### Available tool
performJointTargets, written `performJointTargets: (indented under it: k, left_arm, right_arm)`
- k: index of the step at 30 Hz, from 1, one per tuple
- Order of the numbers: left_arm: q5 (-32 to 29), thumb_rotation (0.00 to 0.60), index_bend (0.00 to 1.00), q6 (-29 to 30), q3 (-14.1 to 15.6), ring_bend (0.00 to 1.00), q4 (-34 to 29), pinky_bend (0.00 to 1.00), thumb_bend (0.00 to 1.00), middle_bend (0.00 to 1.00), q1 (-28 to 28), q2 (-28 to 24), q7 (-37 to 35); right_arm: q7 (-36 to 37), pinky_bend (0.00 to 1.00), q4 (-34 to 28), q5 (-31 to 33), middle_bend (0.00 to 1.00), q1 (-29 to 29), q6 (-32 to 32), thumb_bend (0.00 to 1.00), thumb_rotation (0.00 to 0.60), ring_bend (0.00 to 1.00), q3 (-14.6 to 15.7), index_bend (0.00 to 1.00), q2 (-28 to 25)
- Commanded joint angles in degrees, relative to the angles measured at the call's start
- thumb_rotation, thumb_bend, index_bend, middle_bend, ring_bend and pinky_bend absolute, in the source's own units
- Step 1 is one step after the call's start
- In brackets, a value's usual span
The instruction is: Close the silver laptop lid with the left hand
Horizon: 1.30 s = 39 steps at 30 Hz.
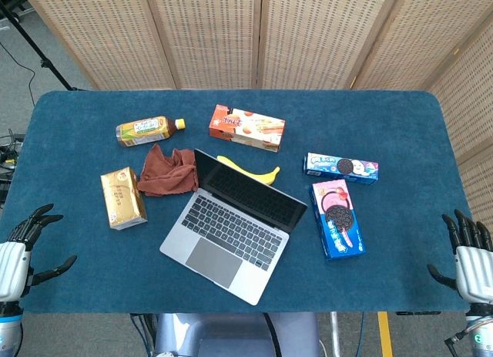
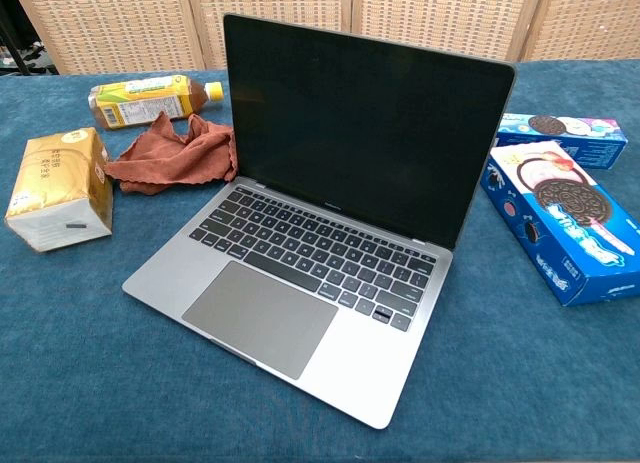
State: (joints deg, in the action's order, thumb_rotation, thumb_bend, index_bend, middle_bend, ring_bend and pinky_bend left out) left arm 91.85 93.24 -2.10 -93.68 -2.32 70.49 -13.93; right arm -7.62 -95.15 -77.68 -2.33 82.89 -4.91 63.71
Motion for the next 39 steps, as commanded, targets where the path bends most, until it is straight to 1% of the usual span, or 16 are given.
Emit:
performJointTargets:
  k: [1,13,18,20,29,33,39]
  left_arm:
    - [-0.2,0.600,0.28,-0.3,0.0,0.24,0.1,0.22,0.14,0.19,-0.1,0.0,0.1]
    - [0.0,0.600,0.28,-1.2,-0.1,0.24,0.0,0.22,0.14,0.19,-0.8,-0.1,0.2]
    - [1.3,0.600,0.29,-2.8,-0.7,0.24,-0.1,0.22,0.14,0.19,-2.7,-1.1,0.1]
    - [2.4,0.600,0.29,-4.0,-1.4,0.24,-0.3,0.22,0.14,0.19,-4.4,-2.0,0.9]
    - [3.2,0.600,0.29,-13.0,-4.4,0.24,-3.3,0.22,0.14,0.19,-12.4,-6.7,0.6]
    - [3.0,0.600,0.29,-18.3,-6.2,0.23,-3.7,0.22,0.14,0.19,-17.1,-9.0,-0.7]
    - [3.2,0.600,0.28,-28.9,-8.4,0.22,-3.5,0.21,0.14,0.19,-25.7,-13.2,-5.0]
  right_arm:
    - [0.1,0.00,0.1,0.2,0.00,0.0,-0.1,0.24,0.600,0.00,-0.1,0.03,0.0]
    - [1.3,0.00,0.8,1.2,0.00,0.1,-0.2,0.24,0.600,0.00,-0.6,0.03,-0.2]
    - [1.5,0.00,1.1,1.5,0.00,0.2,-0.3,0.24,0.600,0.00,-0.7,0.03,-0.1]
    - [1.7,0.00,1.4,1.9,0.00,0.1,-0.6,0.24,0.600,0.00,-0.8,0.03,-0.1]
    - [2.3,0.00,2.1,2.6,0.00,-0.1,-1.2,0.24,0.600,0.00,-1.1,0.03,0.0]
    - [2.3,0.00,2.4,3.1,0.00,-0.2,-1.7,0.24,0.600,0.00,-1.1,0.03,0.1]
    - [2.3,0.00,2.4,3.6,0.00,0.1,-1.7,0.24,0.600,0.00,-1.1,0.03,0.0]
